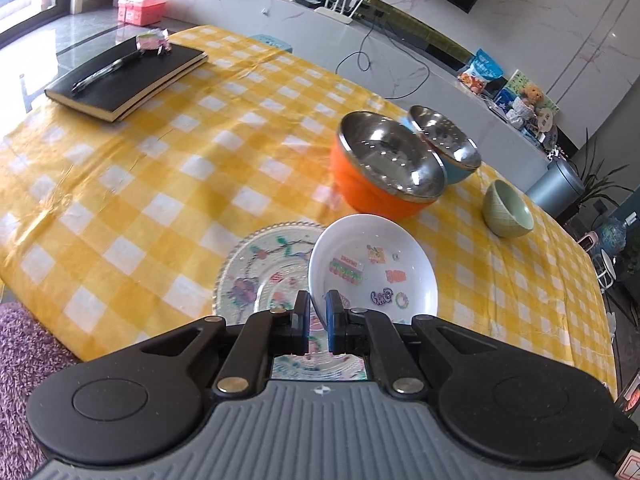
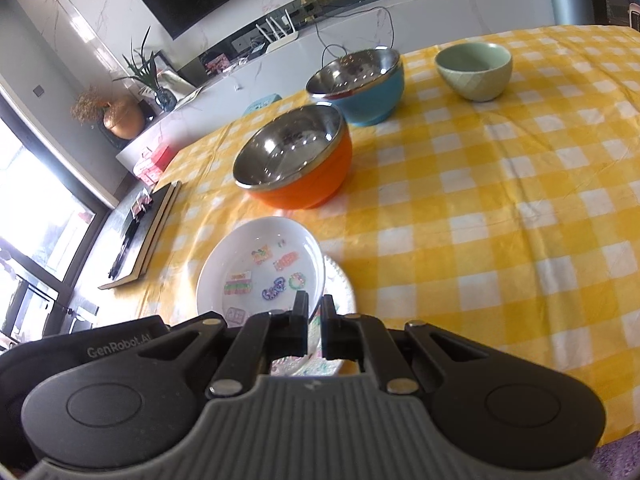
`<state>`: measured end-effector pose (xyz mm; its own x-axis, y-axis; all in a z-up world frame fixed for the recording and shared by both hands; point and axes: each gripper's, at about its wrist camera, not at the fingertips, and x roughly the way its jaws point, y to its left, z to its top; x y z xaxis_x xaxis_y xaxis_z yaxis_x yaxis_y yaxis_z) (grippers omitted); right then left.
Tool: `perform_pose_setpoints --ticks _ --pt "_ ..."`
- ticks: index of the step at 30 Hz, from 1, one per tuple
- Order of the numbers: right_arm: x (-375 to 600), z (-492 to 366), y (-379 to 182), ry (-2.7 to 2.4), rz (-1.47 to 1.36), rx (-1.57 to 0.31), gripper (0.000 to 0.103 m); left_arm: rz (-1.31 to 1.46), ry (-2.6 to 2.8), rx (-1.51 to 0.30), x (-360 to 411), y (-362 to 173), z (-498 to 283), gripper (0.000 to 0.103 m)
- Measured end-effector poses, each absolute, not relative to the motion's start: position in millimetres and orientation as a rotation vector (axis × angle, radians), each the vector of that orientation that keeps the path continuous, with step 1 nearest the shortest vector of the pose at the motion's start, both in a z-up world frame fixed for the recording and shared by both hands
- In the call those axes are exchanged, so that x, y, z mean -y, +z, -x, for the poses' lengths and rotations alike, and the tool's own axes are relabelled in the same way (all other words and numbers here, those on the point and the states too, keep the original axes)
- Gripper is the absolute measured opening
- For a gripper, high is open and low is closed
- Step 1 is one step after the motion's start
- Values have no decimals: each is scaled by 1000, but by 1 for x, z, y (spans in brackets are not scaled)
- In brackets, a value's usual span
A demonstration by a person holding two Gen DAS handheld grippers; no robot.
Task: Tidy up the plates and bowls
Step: 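Carry the sticker plate over the glass plate and lower it, then open both grippers to release the sticker plate on the stack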
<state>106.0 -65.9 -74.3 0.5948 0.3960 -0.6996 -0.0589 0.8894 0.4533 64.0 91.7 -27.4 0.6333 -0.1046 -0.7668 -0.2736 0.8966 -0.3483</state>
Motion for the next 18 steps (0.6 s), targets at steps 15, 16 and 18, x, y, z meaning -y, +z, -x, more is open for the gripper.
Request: perform_pose_setpoints --ticks 15,16,18 --pt "44 -116 -98 282 -403 -1015 3 572 141 -974 -118 -51 -64 14" --pt "44 -116 -99 281 -404 -1017 3 580 142 -975 -119 -53 -64 14" --pt "44 -117 -101 280 -416 -1019 3 592 145 -971 -120 -55 -64 16"
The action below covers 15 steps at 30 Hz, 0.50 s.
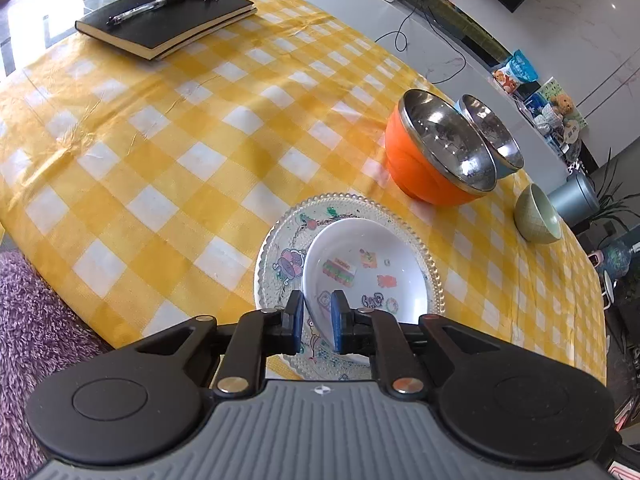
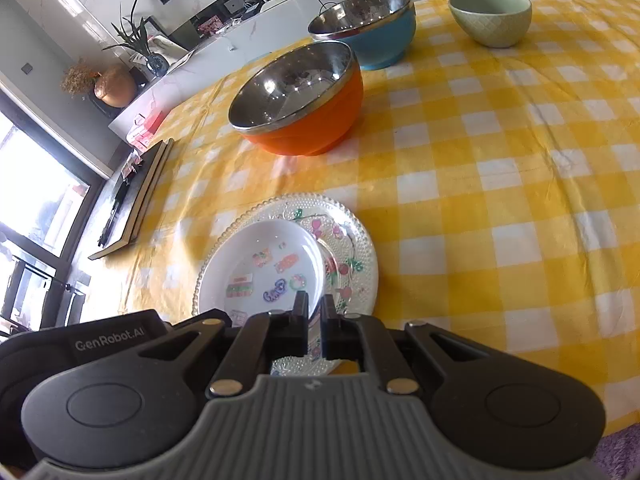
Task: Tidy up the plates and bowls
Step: 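Open both grippers to release the sticker plate on the stack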
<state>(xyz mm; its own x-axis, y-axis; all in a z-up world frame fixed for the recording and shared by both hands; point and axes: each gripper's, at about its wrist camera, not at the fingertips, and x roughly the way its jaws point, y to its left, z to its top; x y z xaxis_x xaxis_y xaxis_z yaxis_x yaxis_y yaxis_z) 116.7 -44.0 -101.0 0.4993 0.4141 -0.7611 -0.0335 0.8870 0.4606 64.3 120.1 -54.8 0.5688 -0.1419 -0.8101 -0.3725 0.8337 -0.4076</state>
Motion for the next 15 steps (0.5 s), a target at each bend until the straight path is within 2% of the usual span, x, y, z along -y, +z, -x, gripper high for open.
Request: perform_pose_setpoints --ticks 6,8,11,13,15 --pt "43 -118 -106 280 -425 -1023 3 579 150 -962 -118 -57 -66 17" --pt "44 -117 -106 278 -420 -1018 7 567 146 -956 -117 -57 -66 19" --pt "44 -116 -103 278 -410 -1001 8 546 143 -955 -115 -57 -66 26" --pt "45 -115 -101 278 -410 -993 17 541 141 -950 -114 -56 -66 35" --pt "46 -114 -100 278 -409 -983 22 532 149 -942 -114 -53 -65 38"
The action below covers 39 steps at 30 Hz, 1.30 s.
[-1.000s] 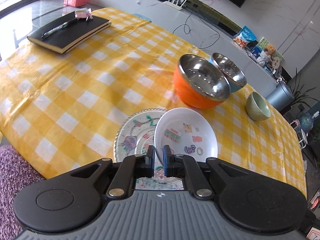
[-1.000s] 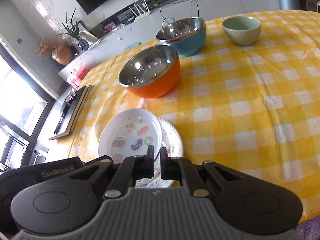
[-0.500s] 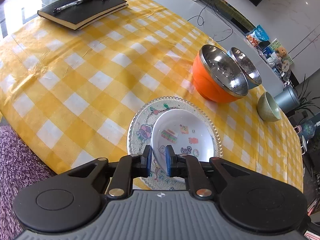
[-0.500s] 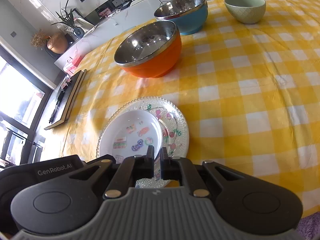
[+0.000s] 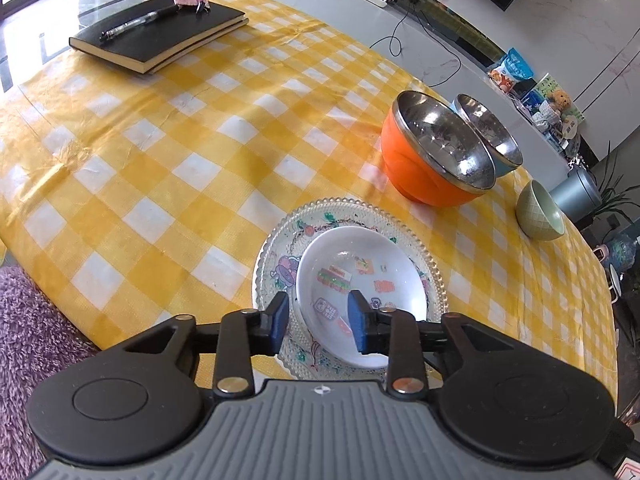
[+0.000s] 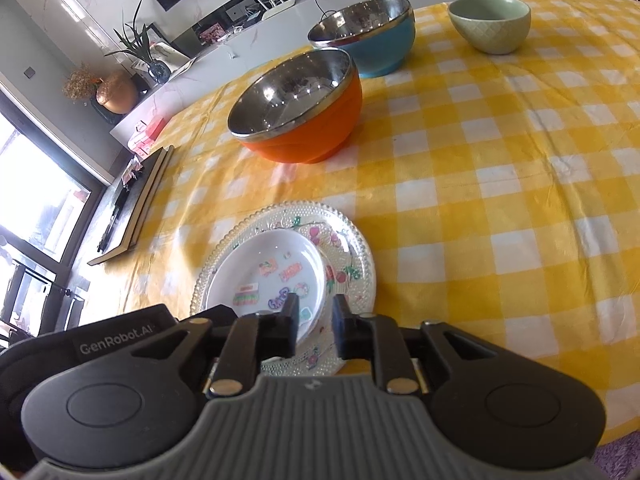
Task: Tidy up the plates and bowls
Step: 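Open both grippers to release the sticker plate on the stack, then move both grippers to the rim of the orange steel bowl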
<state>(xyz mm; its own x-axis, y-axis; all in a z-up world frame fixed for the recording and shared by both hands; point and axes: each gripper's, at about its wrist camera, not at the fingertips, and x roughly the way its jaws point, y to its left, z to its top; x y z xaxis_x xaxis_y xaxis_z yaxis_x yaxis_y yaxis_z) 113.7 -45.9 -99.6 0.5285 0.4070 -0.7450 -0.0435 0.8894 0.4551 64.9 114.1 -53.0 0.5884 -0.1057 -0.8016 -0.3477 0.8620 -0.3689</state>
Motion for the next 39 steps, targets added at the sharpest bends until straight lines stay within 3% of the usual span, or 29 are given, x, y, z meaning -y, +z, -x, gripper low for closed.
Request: perform_pose_setpoints --ticks 17,27,39 --pt "73 -105 -66 218 -325 -787 41 369 115 -822 -93 -14 -69 48" --pt "91 -128 -63 154 -349 -765 57 332 98 -797 -87 -1 -98 61" --pt "89 -179 -63 99 -368 -773 62 288 88 -795 -81 -2 -149 62"
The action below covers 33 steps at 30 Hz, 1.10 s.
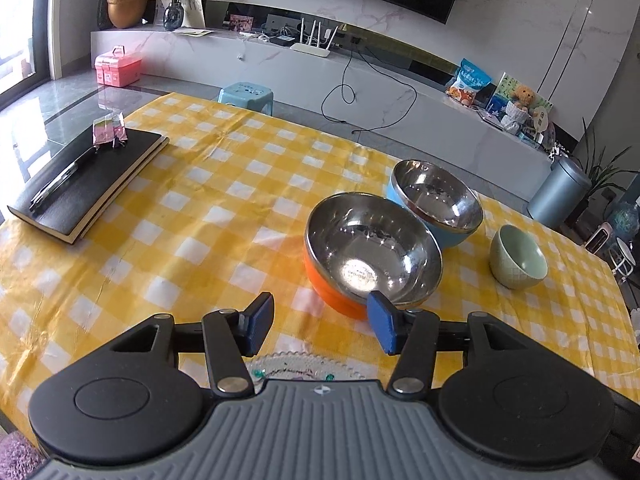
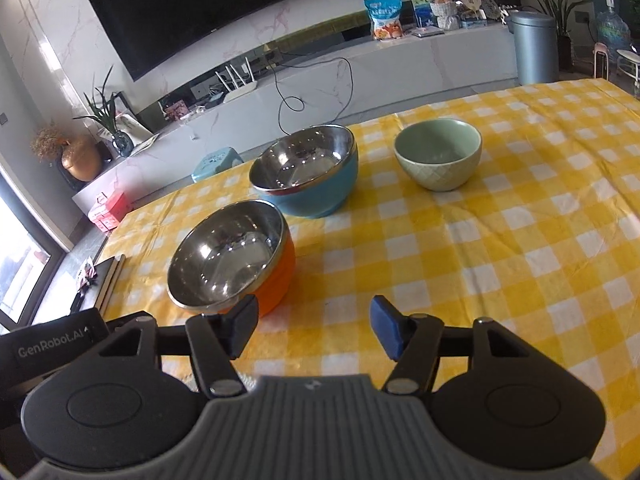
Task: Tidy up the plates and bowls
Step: 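Move both grippers to the rim of the orange steel bowl, then close both grippers on the orange bowl's rim and lift it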
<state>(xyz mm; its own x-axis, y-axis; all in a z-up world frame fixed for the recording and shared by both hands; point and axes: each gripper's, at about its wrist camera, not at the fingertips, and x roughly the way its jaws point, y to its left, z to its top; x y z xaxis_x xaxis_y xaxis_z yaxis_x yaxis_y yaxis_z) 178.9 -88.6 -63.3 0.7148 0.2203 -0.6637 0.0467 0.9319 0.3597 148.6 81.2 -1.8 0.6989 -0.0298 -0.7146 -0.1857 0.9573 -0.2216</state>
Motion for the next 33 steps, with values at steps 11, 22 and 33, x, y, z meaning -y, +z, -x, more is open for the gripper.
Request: perform_pose_setpoints --ticks 11,22,33 --pt "85 -228 -61 51 -421 -758 67 248 128 -793 -89 -16 -198 62" --pt "53 -257 -83 84 -364 -824 45 259 118 -853 -90 -42 -224 45" --pt "49 -266 -97 80 -374 -865 16 252 101 -879 -86 -49 -232 14"
